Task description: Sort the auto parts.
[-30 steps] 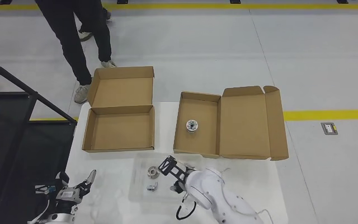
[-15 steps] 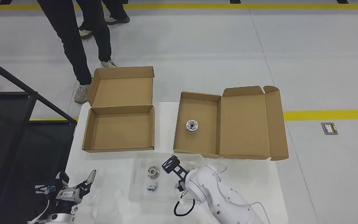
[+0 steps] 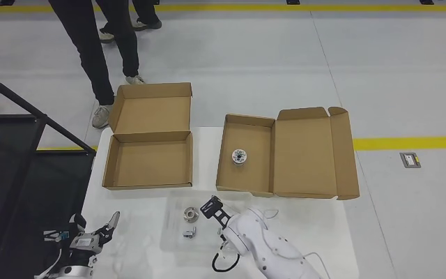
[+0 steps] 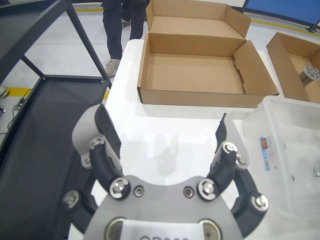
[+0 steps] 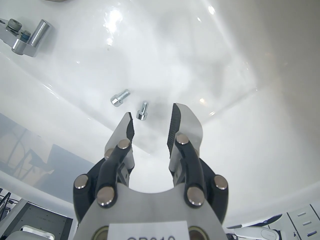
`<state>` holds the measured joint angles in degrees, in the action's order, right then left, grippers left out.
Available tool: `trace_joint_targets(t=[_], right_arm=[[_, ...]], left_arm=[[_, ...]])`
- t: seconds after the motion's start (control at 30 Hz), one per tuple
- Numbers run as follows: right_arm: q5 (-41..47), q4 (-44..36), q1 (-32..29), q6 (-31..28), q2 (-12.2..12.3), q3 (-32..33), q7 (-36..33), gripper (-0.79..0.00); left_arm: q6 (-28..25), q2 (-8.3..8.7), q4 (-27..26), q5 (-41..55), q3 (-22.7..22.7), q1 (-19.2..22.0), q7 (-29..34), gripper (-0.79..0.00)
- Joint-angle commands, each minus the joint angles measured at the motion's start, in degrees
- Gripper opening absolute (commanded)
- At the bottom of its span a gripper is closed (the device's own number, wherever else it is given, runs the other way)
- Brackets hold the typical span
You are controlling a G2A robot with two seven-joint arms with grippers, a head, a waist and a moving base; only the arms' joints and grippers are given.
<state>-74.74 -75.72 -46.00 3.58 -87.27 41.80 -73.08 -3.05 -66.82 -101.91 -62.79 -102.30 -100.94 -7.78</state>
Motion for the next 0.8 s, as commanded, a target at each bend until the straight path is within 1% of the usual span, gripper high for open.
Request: trace_joint_targets(t=[0.0, 0.23, 0.33, 0.6, 0.77], right_arm=[[-0.01, 0.36, 0.08, -0.11, -0.14, 0.04, -0.28, -0.437], [0.23, 1.63, 0.49, -0.57, -0.71, 0.17, -0.19, -0.468], [0.71, 2.8, 0.92, -0.97, -1.0, 0.3, 0.01, -0.511], [1.49, 4.9, 1.49, -1.19, -1.77, 0.23, 0.33, -0.529], [1.84, 6.39, 2.13, -1.0, -2.34, 0.02, 0.17, -0.591]], left_arm=[[0.0, 0.0, 0.0, 0.0, 0.0, 0.0, 0.0, 0.0], [0.0, 0.0, 0.0, 0.0, 0.0, 0.0, 0.0, 0.0], [0.0, 0.0, 0.0, 0.0, 0.0, 0.0, 0.0, 0.0], [0.0, 0.0, 0.0, 0.0, 0.0, 0.0, 0.0, 0.0], [0.0, 0.0, 0.0, 0.0, 0.0, 0.0, 0.0, 0.0]])
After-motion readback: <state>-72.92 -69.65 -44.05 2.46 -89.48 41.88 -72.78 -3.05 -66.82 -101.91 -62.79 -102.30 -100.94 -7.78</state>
